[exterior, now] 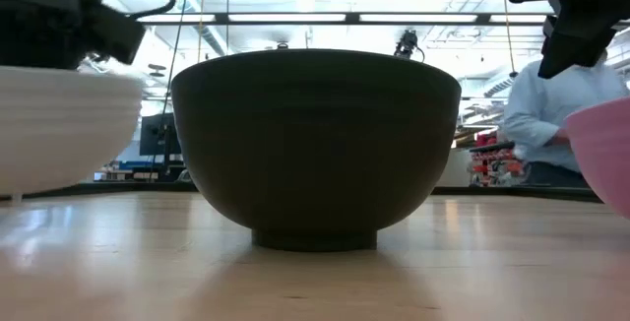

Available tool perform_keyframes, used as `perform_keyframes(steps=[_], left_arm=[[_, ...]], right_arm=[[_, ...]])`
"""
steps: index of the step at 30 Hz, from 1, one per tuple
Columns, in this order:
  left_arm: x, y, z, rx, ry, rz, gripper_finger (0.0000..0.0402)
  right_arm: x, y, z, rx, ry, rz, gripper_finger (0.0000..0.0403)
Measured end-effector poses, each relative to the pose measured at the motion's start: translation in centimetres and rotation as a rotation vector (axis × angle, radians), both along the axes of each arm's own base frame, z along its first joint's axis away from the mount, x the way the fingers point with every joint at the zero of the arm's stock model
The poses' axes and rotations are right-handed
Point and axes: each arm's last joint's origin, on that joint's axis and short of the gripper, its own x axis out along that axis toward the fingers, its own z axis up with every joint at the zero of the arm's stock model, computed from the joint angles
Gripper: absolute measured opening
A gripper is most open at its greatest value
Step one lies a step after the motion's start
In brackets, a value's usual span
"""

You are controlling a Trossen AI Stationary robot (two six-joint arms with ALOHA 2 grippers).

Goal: Nest bowls inside each other
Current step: Stack the white bowl on top of the black bowl

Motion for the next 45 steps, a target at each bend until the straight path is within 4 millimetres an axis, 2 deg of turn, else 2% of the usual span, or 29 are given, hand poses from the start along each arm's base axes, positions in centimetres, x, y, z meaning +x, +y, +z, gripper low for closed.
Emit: perform_keyframes(steps=[5, 13, 20, 26, 30, 40, 45], left_arm=[[0.9, 1.1, 2.1, 0.069, -0.015, -0.017, 0.0009], [3.6, 3.7, 7.4, 0.177, -0.188, -0.025, 0.0009], [5.3, 7.8, 12.3, 0.281, -0.355, 0.058, 0.0013], [6.1, 11.9, 14.8, 0.34, -0.478, 0.13, 0.0009], [6.9, 14.3, 15.2, 0.289, -0.539, 0.143, 0.0011], [10.8, 18.5, 12.2, 0.099, -0.474, 0.071, 0.0009], [13.2, 19.7, 11.1, 0.032, -0.45, 0.012, 0.0009]], right_arm=[[0.0, 0.0, 0.0, -0.01, -0.006, -0.006, 0.0043], [0.1, -0.1, 0.1, -0.048, -0.023, -0.009, 0.0043], [0.1, -0.2, 0.1, -0.088, -0.039, -0.015, 0.0043], [0.3, -0.2, 0.2, -0.088, -0.067, -0.025, 0.0043], [0.6, 0.0, 0.5, -0.071, -0.109, -0.022, 0.0043], [1.1, -0.6, 0.7, -0.099, -0.146, -0.075, 0.0043], [1.4, -1.2, 0.8, -0.131, -0.16, -0.105, 0.0043]])
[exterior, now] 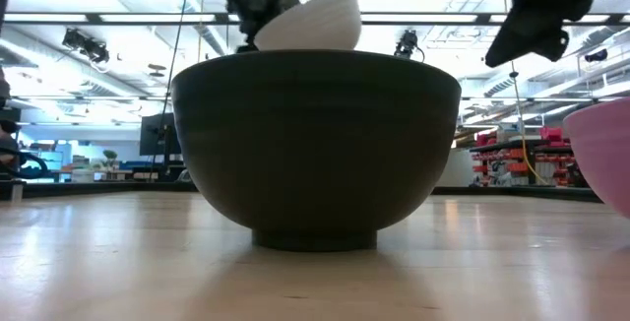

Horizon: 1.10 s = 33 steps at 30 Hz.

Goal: Nest bowls inside each other
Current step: Stack the white bowl on top of the black bowl

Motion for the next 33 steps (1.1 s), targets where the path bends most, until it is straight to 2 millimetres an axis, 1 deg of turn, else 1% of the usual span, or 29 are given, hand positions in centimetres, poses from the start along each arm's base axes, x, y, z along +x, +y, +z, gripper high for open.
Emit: perform_keyframes(steps=[6, 11, 15, 21, 25, 30, 33], left_arm=[[3.0, 1.1, -1.5, -0.01, 0.071, -0.057, 0.0009], [4.4, 1.9, -3.6, -0.056, 0.224, -0.069, 0.0009], [4.8, 2.5, -5.4, -0.08, 0.315, -0.075, 0.0009], [5.1, 3.5, -7.2, -0.108, 0.368, -0.062, 0.0009], [5.1, 3.8, -7.9, -0.125, 0.39, -0.058, 0.0009], [5.2, 3.7, -7.9, -0.145, 0.377, -0.081, 0.001], [5.2, 3.5, -7.8, -0.199, 0.349, -0.117, 0.0028]], right_arm=[[0.8, -0.6, 0.5, -0.071, -0.066, -0.003, 0.0043], [1.2, -0.8, 0.8, -0.099, -0.094, 0.005, 0.0043], [1.2, -1.0, 0.8, -0.12, -0.097, -0.011, 0.0043], [1.2, -1.0, 0.8, -0.131, -0.097, -0.004, 0.0043], [1.2, -1.0, 0.8, -0.131, -0.098, -0.004, 0.0043], [1.3, -1.0, 0.9, -0.134, -0.107, 0.002, 0.0043], [1.3, -1.0, 0.9, -0.136, -0.108, 0.004, 0.0043]])
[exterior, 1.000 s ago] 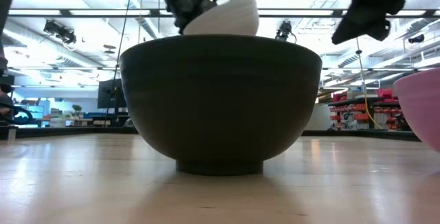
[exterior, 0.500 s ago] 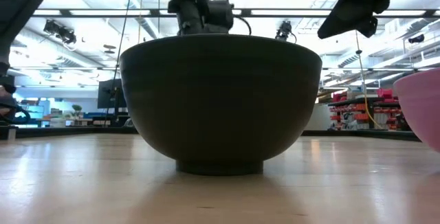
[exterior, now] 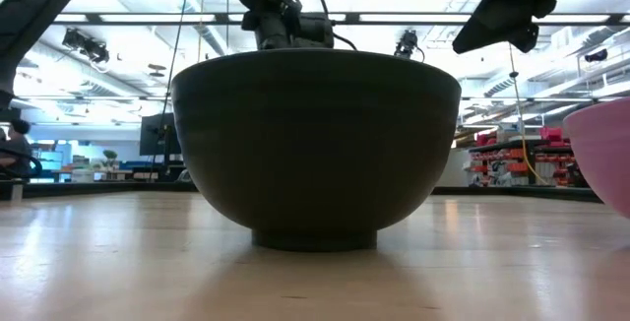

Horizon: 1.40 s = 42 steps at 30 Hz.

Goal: Nest bowls inside each other
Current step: Stack the white bowl on top of the black bowl

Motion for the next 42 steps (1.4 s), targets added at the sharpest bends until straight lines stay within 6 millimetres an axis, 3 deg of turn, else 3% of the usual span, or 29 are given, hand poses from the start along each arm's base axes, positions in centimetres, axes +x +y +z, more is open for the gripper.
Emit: perform_keyframes(steps=[12, 26, 42], left_arm=[[0.1, -0.4, 0.0, -0.051, -0.019, -0.007, 0.0107], [-0.2, 0.3, 0.3, -0.095, -0.043, 0.007, 0.0168], [-2.0, -0.4, 4.5, -0.054, -0.122, 0.027, 0.0179]], right_arm=[[0.0, 0.0, 0.0, 0.001, -0.003, 0.0, 0.0043], [0.0, 0.0, 0.0, 0.001, -0.003, 0.001, 0.0043], [0.1, 0.0, 0.1, -0.003, -0.009, 0.007, 0.0043]])
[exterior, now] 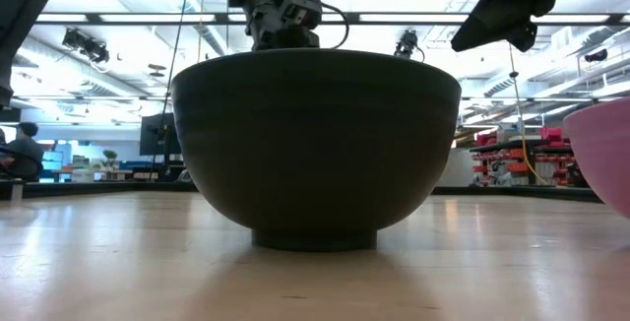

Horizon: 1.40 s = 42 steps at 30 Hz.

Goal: Nest bowls inside each other
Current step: Stack the white bowl on top of the black bowl

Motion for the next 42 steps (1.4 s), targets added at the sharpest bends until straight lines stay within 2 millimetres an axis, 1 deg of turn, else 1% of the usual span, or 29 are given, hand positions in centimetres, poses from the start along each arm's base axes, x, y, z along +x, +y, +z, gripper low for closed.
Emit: perform_keyframes(steps=[10, 12, 15, 19, 24, 29, 31, 33, 36, 39, 42], left_arm=[[-2.1, 1.5, 2.5, 0.199, 0.008, 0.111, 0.0178], [-2.4, 1.3, 3.0, 0.204, -0.007, 0.112, 0.0172], [-2.4, 0.5, 3.7, 0.205, -0.028, 0.101, 0.0157], [-2.2, -0.6, 4.1, 0.203, -0.043, 0.072, 0.012], [-1.6, -2.2, 4.0, 0.168, -0.058, 0.014, 0.0062], [-1.2, -3.0, 3.8, 0.169, -0.059, -0.028, 0.001], [-1.1, -3.0, 3.7, 0.168, -0.055, -0.026, 0.0008], [-1.0, -2.9, 3.4, 0.163, -0.044, -0.021, 0.0014], [-0.6, -2.8, 2.4, 0.137, -0.019, -0.022, 0.0019], [-0.2, -2.7, 1.0, 0.113, 0.013, -0.041, 0.0009], [0.1, -2.5, 0.0, 0.102, 0.034, -0.043, 0.0008]], right_arm=[[0.0, 0.0, 0.0, -0.003, 0.0, 0.002, 0.0043], [0.0, 0.0, 0.0, -0.006, 0.001, 0.005, 0.0043], [0.0, 0.0, 0.0, -0.007, 0.002, 0.006, 0.0043], [0.0, 0.0, 0.0, -0.007, 0.002, 0.006, 0.0043], [0.4, 0.1, -0.4, -0.015, 0.022, 0.006, 0.0043], [0.9, 0.3, -1.2, -0.03, 0.06, 0.005, 0.0043], [1.1, 0.3, -1.4, -0.034, 0.072, 0.002, 0.0043], [1.2, 0.3, -1.6, -0.038, 0.082, -0.002, 0.0043], [1.4, 0.3, -1.8, -0.047, 0.091, 0.002, 0.0043], [1.4, 0.4, -1.8, -0.053, 0.093, 0.009, 0.0043], [1.4, 0.4, -1.8, -0.053, 0.091, 0.009, 0.0043]])
